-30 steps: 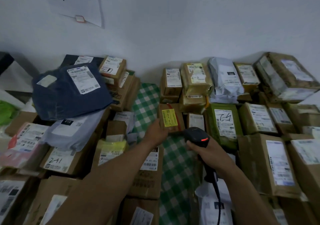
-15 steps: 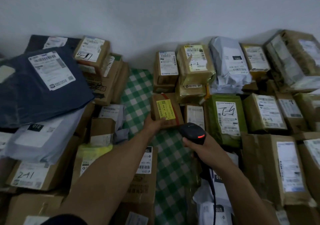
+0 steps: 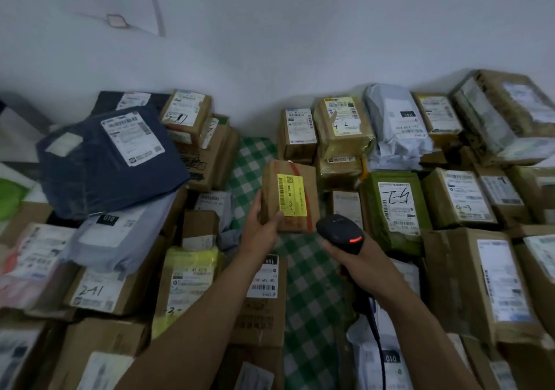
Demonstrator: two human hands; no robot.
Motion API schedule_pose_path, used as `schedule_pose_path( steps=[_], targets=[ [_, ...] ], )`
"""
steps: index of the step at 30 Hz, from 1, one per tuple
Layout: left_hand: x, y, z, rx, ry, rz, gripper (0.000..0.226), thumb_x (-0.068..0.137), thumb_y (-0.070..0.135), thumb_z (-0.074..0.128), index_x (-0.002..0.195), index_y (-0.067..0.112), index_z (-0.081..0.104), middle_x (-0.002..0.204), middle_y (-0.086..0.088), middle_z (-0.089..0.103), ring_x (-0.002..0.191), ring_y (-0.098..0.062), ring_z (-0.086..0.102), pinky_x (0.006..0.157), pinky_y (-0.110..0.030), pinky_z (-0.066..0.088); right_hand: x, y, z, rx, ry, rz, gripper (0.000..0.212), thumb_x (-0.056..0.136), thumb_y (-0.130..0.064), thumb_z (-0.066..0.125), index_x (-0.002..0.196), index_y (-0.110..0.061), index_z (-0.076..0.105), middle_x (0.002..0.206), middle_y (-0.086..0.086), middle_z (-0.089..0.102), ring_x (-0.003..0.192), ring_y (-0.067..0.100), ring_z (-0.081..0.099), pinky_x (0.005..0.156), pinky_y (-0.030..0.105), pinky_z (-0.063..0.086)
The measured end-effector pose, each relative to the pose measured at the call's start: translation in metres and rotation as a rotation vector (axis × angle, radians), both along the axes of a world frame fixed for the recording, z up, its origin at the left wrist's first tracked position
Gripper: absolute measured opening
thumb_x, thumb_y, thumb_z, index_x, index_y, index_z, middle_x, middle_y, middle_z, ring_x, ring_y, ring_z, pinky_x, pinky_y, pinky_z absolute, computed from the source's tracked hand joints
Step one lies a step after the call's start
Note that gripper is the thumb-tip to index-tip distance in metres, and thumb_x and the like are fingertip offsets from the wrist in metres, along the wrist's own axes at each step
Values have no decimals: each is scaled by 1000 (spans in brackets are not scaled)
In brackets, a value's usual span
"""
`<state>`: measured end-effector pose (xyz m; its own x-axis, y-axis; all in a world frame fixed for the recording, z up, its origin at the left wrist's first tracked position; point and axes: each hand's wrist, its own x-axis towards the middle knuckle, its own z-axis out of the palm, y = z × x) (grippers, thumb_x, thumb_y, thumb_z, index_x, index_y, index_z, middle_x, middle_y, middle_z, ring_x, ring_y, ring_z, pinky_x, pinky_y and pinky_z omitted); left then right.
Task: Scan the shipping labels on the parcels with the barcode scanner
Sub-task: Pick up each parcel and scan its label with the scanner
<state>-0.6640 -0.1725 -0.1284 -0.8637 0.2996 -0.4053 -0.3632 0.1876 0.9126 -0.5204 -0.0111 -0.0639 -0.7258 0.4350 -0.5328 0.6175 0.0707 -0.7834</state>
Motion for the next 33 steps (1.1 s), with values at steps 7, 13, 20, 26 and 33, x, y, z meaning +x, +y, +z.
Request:
schedule_pose_path(
  steps=[7,13,20,26,33],
  targets=[
    [47,-54,41,83,52,-117,68,87,56,74,145,65,39,144,12,58,131,-14,58,103,-50,54,25,-35,37,36,194,-71,28,95,-34,74,116,-44,59,99,-4,75,73,14,74,66,29,60],
    [64,-73,66,60,140,-192,85,74,34,93,136,67,46,144,5,56,130,-15,58,96,-42,60,53,-52,54,61,218,-76,38,93,-31,76,126,-35,57,101,-3,74,67,11,72,59,20,56],
    [55,-91,101,-137,290,-372,89,80,22,88,147,58,42,138,11,57,116,-10,65,91,-32,61,82,-51,79,187,231,39,39,88,-35,82,121,-40,62,99,-14,74,79,-2,69,66,17,53],
    [41,-92,115,-290,345,-496,87,82,22,86,152,49,42,138,10,62,116,-10,65,103,-43,55,96,-54,98,288,211,145,52,83,-46,84,127,-45,55,118,-21,68,109,-2,63,99,31,53],
    [37,-96,112,-258,285,-487,91,78,15,89,152,45,44,144,5,57,125,-16,60,108,-49,51,95,-64,109,333,188,210,67,81,-52,82,139,-39,51,121,-20,66,110,1,63,101,35,54]
  ],
)
